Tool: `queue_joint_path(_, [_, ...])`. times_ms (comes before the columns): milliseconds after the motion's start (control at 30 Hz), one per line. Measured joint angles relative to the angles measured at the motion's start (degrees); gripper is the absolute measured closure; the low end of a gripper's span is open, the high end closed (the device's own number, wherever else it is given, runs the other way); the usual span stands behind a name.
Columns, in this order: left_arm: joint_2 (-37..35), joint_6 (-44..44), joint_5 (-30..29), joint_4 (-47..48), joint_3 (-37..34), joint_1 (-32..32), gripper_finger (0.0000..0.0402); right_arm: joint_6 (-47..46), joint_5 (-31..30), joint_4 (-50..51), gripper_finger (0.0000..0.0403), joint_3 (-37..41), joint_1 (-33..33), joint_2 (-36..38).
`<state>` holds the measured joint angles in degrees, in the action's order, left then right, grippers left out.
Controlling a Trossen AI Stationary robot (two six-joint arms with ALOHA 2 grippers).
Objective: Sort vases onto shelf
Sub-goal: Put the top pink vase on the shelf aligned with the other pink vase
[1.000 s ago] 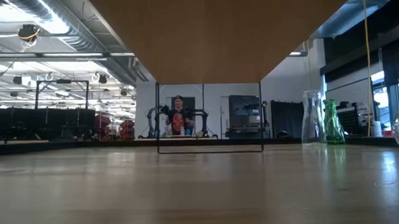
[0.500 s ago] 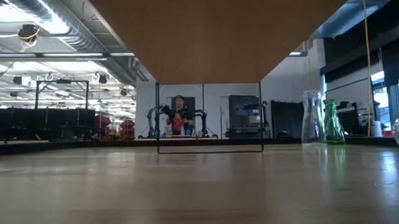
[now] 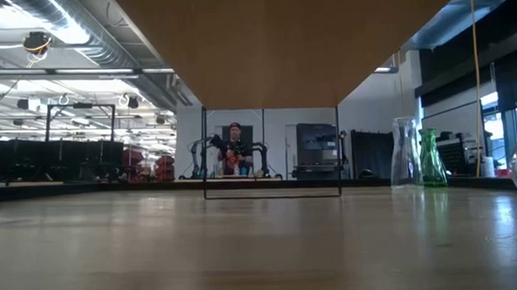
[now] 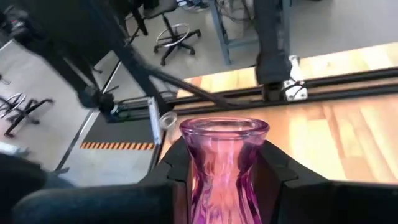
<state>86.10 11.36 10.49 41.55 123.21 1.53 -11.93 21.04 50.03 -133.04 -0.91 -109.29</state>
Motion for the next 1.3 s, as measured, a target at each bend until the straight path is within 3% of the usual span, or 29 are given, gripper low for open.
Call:
queue_joint_path(233, [-5.1,0.0,-2.4,-1.0,0.9,1.1,0.0334,1.1,-0.2,-2.2,0.0319,0.2,0.6,-0.1])
queue_joint_path(400, [-6.4,-1.3,-9.7,1.5,0.1,1.1,0.0334,1.7,-1.1,-1.4,0.0319,0.0,0.4,0.9])
queue_joint_path(533, [-11.5,-1.9,-15.1,3.5,0.5,1.1,0.0334,2.9,-3.0,-0.9,0.0319,0.1,0.5,1.5])
queue_joint_path(933, [-17.5,-2.6,-26.3,20.5,0.0,1.1,0.0334,6.4,-16.7,2.4,0.0319,0.0,-3.1,12.9])
queue_joint_path(1100, [-19.0,-1.6,-26.1,18.8,-8.7,1.1,0.0334,6.5,-21.7,7.0,0.0319,-0.1,-4.0,17.8])
queue_joint_path(1233, [-22.2,-1.1,-25.1,7.8,-22.2,1.1,0.0334,6.0,-23.5,10.2,0.0319,-0.1,-4.0,20.1])
queue_joint_path(1300, [-25.8,-1.0,-21.9,-0.7,-30.0,1.1,0.0334,5.1,-23.6,11.3,0.0319,-0.1,-3.9,21.0])
